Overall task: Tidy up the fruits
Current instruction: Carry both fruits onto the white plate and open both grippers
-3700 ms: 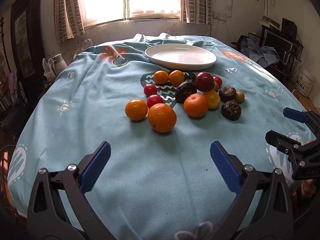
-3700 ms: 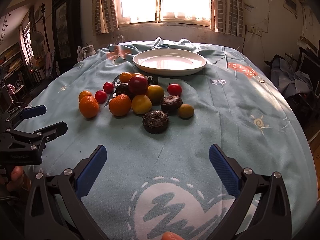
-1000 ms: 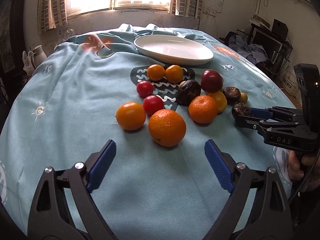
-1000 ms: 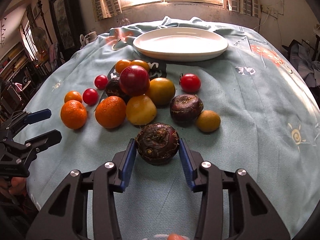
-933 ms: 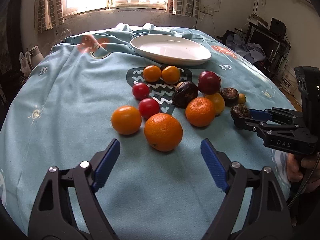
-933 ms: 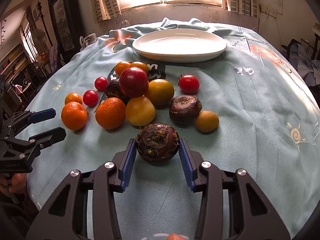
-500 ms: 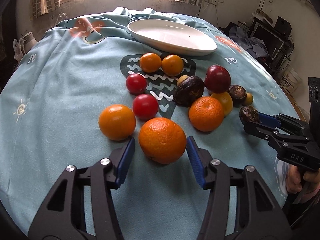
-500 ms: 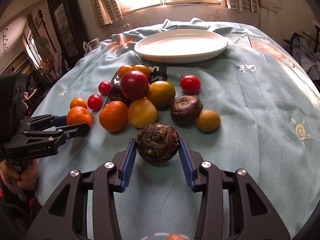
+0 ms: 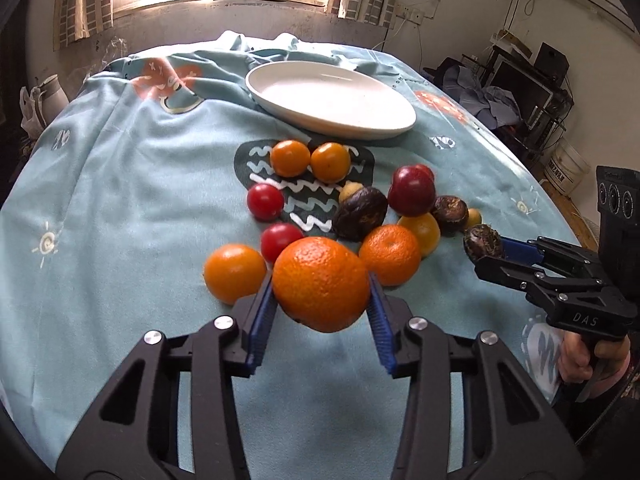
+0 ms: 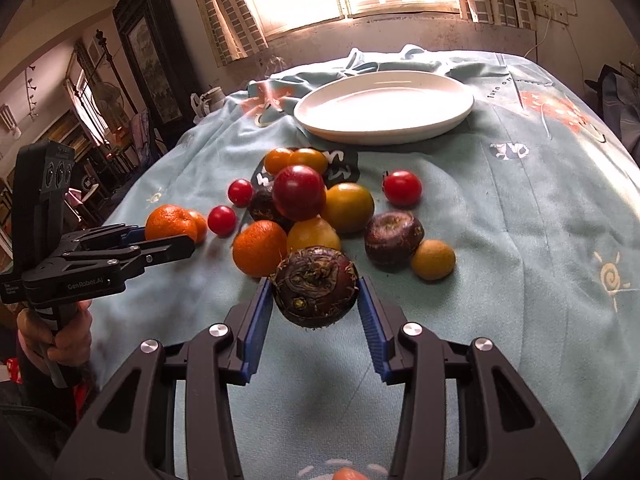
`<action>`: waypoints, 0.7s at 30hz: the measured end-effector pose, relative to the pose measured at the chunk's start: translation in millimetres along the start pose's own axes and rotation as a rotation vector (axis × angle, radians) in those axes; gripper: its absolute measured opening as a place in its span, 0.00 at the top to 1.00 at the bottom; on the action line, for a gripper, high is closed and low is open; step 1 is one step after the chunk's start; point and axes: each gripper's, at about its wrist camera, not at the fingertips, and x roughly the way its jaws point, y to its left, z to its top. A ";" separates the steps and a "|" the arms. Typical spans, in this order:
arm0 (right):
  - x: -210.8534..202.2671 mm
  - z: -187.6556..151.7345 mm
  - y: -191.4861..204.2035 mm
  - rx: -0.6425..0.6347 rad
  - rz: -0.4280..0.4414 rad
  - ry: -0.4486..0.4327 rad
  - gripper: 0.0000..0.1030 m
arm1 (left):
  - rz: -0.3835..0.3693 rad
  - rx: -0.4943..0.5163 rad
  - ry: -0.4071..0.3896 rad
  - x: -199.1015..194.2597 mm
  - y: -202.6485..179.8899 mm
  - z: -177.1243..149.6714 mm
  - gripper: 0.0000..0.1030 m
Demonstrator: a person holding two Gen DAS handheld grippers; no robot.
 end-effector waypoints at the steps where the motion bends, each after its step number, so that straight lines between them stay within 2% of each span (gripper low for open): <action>1: -4.0 9.6 -0.8 -0.003 -0.004 -0.023 0.57 | 0.002 0.010 -0.012 -1.9 0.3 9.2 0.57; 4: -7.6 44.1 -7.4 -0.021 -0.048 -0.091 0.57 | 0.011 0.036 -0.043 0.2 -0.2 42.3 0.57; 7: 6.6 82.8 -27.0 0.013 -0.062 -0.120 0.57 | 0.002 0.059 -0.057 16.2 -1.0 83.1 0.57; 13: 65.0 141.1 -70.5 0.076 -0.120 -0.088 0.57 | 0.001 0.080 0.006 82.5 -1.0 159.9 0.57; 16: 93.6 153.3 -84.4 0.091 -0.117 -0.041 0.57 | 0.025 0.085 0.052 117.8 -1.5 178.1 0.57; 21: 120.5 159.7 -91.3 0.073 -0.124 0.006 0.57 | 0.056 0.084 0.122 159.3 2.3 189.3 0.57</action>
